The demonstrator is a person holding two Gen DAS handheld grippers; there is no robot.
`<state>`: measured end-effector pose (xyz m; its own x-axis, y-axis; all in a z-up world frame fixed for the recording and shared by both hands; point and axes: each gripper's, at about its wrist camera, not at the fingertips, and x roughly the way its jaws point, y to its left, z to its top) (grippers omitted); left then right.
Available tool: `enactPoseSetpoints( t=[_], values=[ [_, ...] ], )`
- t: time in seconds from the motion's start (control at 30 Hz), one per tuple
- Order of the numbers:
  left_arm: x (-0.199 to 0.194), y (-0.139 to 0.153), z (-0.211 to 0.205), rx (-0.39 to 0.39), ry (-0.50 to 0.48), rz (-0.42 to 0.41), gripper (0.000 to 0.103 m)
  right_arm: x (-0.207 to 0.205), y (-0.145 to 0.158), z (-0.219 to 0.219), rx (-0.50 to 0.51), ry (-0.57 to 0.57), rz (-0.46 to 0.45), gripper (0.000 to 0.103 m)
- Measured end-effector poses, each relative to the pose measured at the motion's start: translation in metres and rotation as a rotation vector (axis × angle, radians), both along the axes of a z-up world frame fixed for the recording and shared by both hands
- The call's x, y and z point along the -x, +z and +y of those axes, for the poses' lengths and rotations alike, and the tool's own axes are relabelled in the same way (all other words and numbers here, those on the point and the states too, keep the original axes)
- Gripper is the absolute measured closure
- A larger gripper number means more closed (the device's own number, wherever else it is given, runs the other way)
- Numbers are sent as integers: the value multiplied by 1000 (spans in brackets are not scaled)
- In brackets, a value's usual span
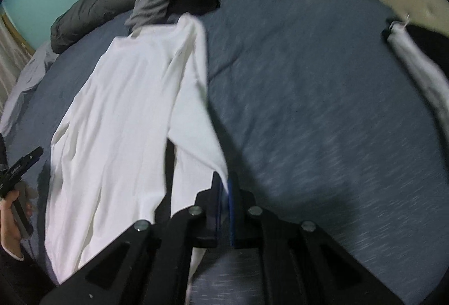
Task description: Fold clothes
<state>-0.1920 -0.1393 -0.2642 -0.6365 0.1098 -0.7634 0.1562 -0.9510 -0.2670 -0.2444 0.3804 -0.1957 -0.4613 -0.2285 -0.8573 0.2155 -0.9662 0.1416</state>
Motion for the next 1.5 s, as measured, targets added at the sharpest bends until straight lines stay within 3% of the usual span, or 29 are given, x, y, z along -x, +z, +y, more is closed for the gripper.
enactPoseSetpoints(
  t=[0.2,0.3,0.47,0.7,0.8,0.97,1.03,1.13,1.5],
  values=[
    [1,0,0,0,2,0,0,20,36,33,-94,-28,105,99],
    [1,0,0,2,2,-2,0,22,38,20,-137,-2,129,100],
    [1,-1,0,3,0,-3,0,12,1,-23,-108,124,41,100],
    [1,-2,0,6,-2,-5,0,-7,-56,-39,26,207,-125,98],
    [1,-2,-1,6,-1,-5,0,-9,-51,-28,89,175,-112,92],
    [2,-1,0,4,-2,-4,0,-11,-23,22,219,27,-15,62],
    [2,-1,0,4,-3,-4,0,-10,-20,40,225,-58,-5,62],
    [2,-1,1,4,-4,-4,0,-16,-30,64,172,-161,-62,62],
    [3,-2,1,5,-6,-8,0,-66,-59,74,121,-132,-210,62]
  ],
)
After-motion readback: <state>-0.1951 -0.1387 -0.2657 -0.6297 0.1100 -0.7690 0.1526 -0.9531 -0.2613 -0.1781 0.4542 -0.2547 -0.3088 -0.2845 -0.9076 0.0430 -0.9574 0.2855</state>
